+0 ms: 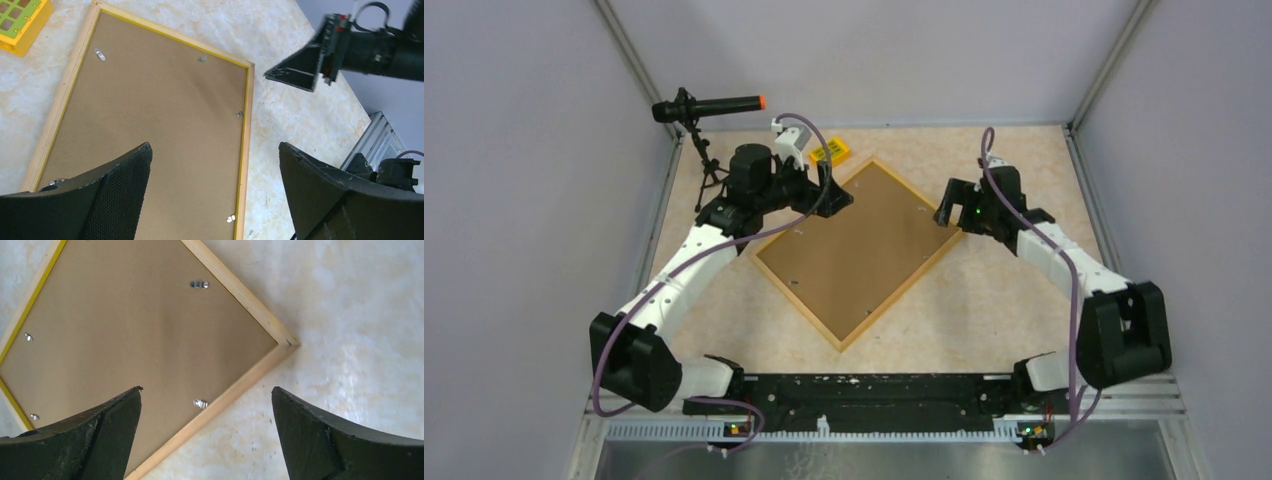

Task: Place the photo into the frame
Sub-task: Adjust the photo frame at the center of the board.

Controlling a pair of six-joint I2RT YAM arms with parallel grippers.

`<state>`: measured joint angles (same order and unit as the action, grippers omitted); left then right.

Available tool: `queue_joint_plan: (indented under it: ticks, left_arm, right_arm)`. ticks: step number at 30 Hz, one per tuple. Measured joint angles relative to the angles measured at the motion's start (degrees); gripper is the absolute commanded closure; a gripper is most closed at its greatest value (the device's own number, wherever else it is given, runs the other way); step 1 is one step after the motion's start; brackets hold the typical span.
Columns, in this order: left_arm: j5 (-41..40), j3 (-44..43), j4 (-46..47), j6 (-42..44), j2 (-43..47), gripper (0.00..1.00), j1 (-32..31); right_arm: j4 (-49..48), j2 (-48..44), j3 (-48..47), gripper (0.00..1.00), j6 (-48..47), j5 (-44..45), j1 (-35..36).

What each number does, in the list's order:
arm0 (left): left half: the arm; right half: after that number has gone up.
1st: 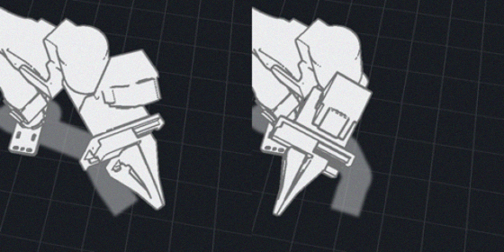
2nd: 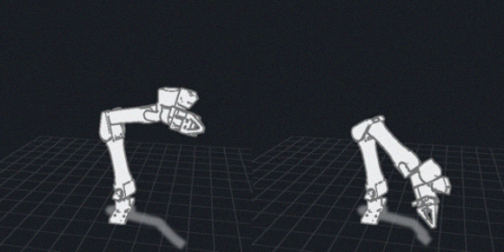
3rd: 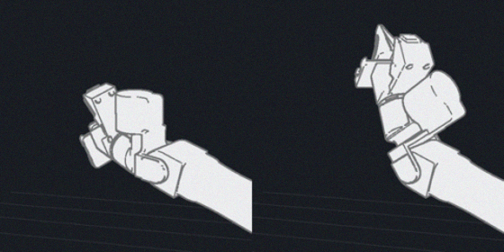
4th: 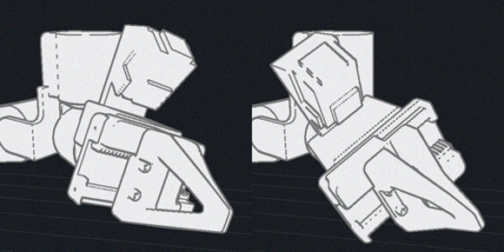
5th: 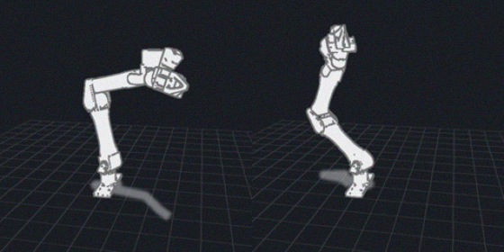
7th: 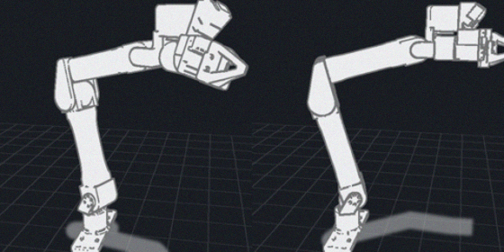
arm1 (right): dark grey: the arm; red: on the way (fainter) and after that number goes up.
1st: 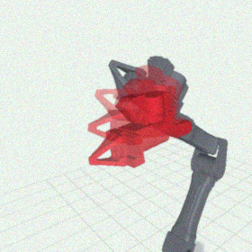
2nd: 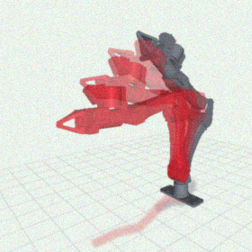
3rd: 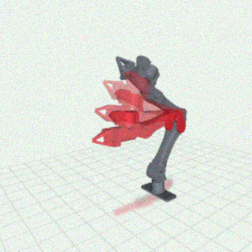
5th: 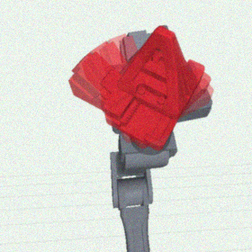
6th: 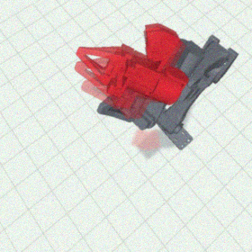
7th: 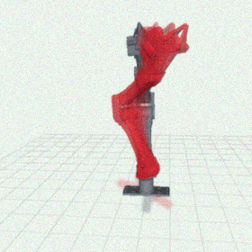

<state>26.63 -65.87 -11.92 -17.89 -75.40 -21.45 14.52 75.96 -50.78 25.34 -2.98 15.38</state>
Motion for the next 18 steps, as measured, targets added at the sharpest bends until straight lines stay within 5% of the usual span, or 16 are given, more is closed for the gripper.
queue_joint_plan:
  ticks: [4,12,18]
  left_arm:
    - [0.15,0.00,0.02,0.00,0.00,0.01,0.00]
    - [0.17,0.00,0.33,0.00,0.00,0.01,0.00]
    - [0.66,0.00,0.39,-0.02,0.00,0.01,0.11]
  right_arm:
    - [1.36,11.56,-9.09,0.02,-4.98,-4.00,-1.05]
    - [7.96,31.63,-26.67,0.37,-13.68,-3.67,-2.69]
    - [10.43,37.86,-31.82,0.42,-16.09,-2.54,-2.75]
